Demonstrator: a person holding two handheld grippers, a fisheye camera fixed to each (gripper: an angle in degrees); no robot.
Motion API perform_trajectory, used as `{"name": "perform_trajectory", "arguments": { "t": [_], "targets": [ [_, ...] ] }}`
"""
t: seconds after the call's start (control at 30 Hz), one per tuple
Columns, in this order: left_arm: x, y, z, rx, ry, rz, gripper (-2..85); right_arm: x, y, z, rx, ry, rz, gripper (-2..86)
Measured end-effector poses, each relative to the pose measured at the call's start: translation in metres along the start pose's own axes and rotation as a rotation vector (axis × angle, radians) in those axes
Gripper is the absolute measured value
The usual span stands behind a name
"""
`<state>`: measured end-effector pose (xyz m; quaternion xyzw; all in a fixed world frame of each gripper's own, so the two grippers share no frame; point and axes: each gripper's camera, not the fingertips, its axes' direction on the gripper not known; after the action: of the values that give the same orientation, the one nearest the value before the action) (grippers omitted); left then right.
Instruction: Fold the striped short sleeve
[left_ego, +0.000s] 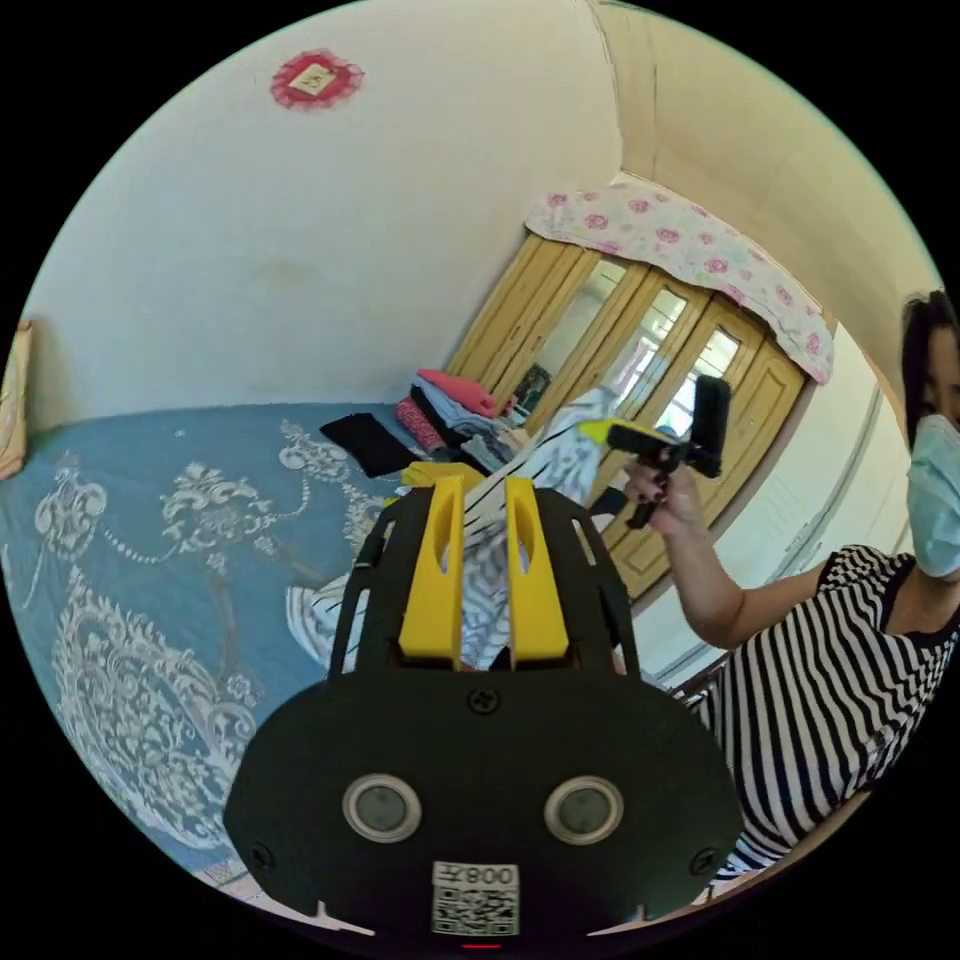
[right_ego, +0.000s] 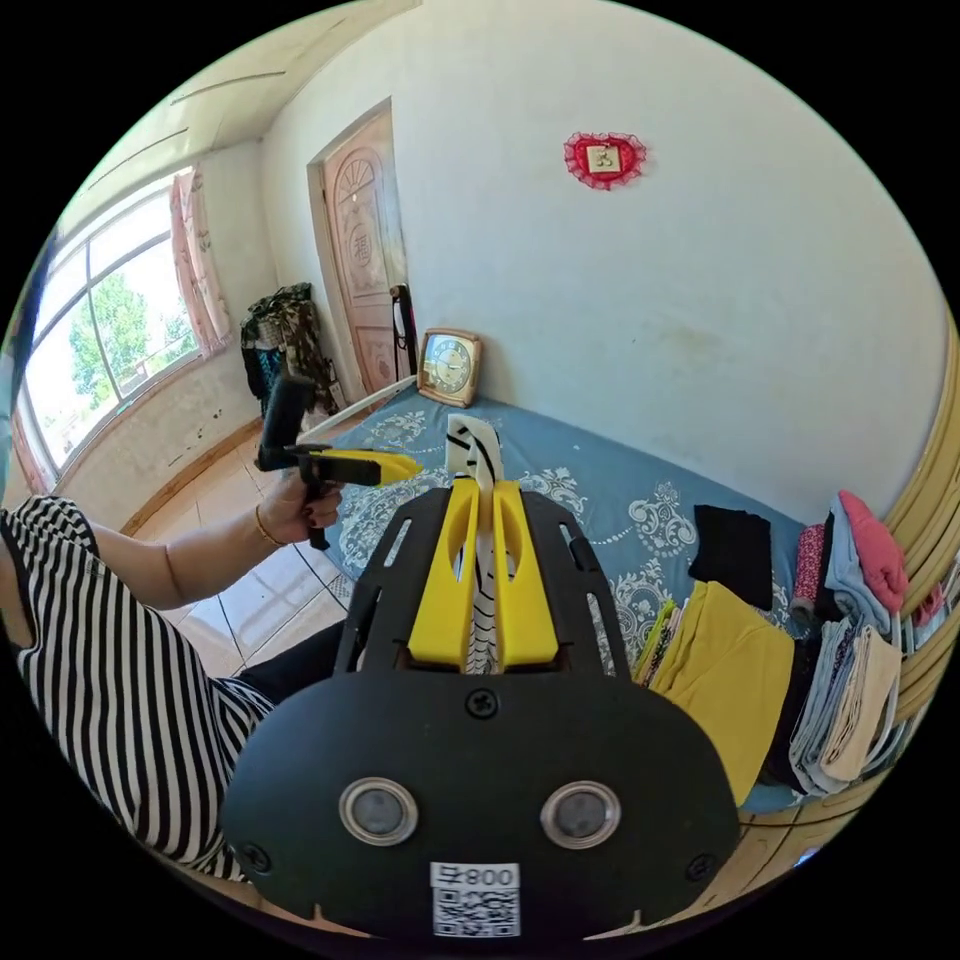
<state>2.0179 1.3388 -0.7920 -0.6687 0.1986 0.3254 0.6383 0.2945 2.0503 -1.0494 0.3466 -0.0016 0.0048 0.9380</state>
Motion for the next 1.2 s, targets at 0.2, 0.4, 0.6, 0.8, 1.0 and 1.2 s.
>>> {"name": "perform_trajectory", "arguments": {
  "t": [0.2,0.4,0.6,0.8,1.0,1.2],
  "targets": [
    [-0.050,0.057,0.037,-0.229,-0.099,-0.183,9.2,-0.016,-0.003,-0.047,0.096,-0.021,-0.053,2.1],
    [-0.018,0.067,0.106,-0.387,-0.122,-0.166,12.8,-0.034,0.004,-0.069,0.127,-0.020,-0.059,2.2],
    [0.020,0.032,0.119,-0.343,-0.310,-0.121,13.4,-0.046,0.021,-0.077,0.128,-0.038,-0.050,2.2],
    [0.072,-0.016,0.146,-0.399,-0.361,0.005,6.7,-0.054,0.036,-0.087,0.141,-0.053,-0.039,2.2],
    [0.128,-0.062,0.129,-0.307,-0.360,0.010,2.1,-0.055,0.057,-0.105,0.155,-0.033,-0.009,2.2],
    [0.186,-0.114,0.055,-0.134,-0.340,-0.024,1.5,-0.042,0.087,-0.139,0.214,-0.023,0.050,2.2]
  ]
}}
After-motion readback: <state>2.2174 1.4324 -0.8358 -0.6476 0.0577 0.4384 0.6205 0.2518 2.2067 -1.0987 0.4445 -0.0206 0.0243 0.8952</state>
